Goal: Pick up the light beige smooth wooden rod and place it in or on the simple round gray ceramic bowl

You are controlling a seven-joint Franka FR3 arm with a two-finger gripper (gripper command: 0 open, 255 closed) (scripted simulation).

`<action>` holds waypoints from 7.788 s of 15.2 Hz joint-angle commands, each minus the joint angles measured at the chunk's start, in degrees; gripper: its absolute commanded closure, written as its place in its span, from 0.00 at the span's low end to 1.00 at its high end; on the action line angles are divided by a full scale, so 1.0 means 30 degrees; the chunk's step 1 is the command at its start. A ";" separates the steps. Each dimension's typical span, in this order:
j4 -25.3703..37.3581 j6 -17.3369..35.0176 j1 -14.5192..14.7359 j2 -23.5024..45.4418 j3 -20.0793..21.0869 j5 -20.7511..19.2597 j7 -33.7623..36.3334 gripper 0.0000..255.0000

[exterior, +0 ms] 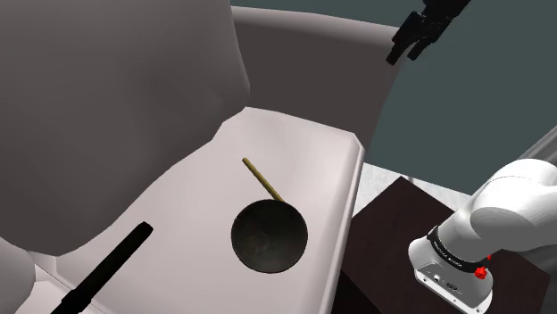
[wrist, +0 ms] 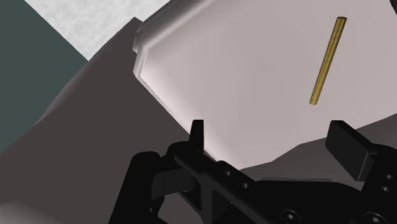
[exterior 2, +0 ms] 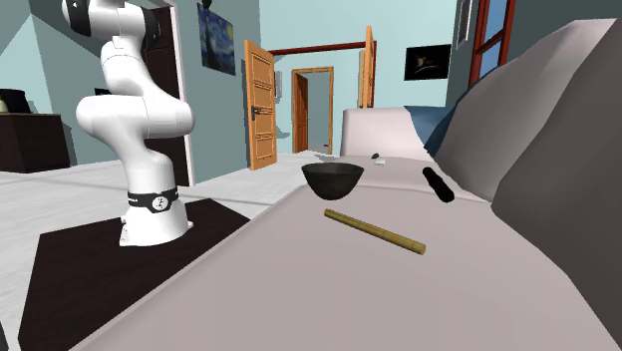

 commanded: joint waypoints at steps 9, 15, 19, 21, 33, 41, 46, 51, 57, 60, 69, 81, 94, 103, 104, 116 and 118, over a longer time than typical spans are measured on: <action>-0.2085 0.3589 0.0543 0.2018 0.2672 0.0624 0.2276 0.00; -0.2718 0.6312 0.0831 0.4549 0.4704 0.0765 0.4119 0.00; -0.2679 0.8063 0.0876 0.6686 0.6075 0.0522 0.5497 0.00; -0.2519 0.8893 0.0844 0.7877 0.6761 0.0246 0.6262 0.00; 0.0446 1.2399 0.0800 1.6587 0.9906 -0.4747 1.2586 0.00; 0.2983 1.3079 0.2281 2.1480 0.9409 -0.8328 1.5904 0.00; 0.2933 1.3986 0.2503 2.2479 0.8961 -0.9178 1.6459 0.00; 0.2934 1.4088 0.2533 2.2597 0.8904 -0.9276 1.6522 0.00; 0.2936 1.4084 0.2533 2.2596 0.8905 -0.9273 1.6521 1.00; 0.2932 1.4060 0.2515 2.2562 0.8915 -0.9248 1.6492 1.00; 0.3029 1.3174 0.2226 2.1624 0.9335 -0.8423 1.5851 1.00; 0.3715 1.0800 0.1726 1.9537 1.0033 -0.6568 1.4368 1.00; 0.5183 0.7966 0.1476 1.7807 1.0351 -0.5085 1.3102 1.00; 0.3916 0.7246 0.2295 1.5692 1.1300 -0.3867 1.4233 1.00; 0.3626 0.7236 0.2485 1.5381 1.1492 -0.3682 1.4529 1.00; 0.1887 0.6540 0.5043 1.2940 1.4183 -0.1805 1.8757 1.00; 0.1557 0.7041 0.5032 1.3173 1.4255 -0.1979 1.8937 1.00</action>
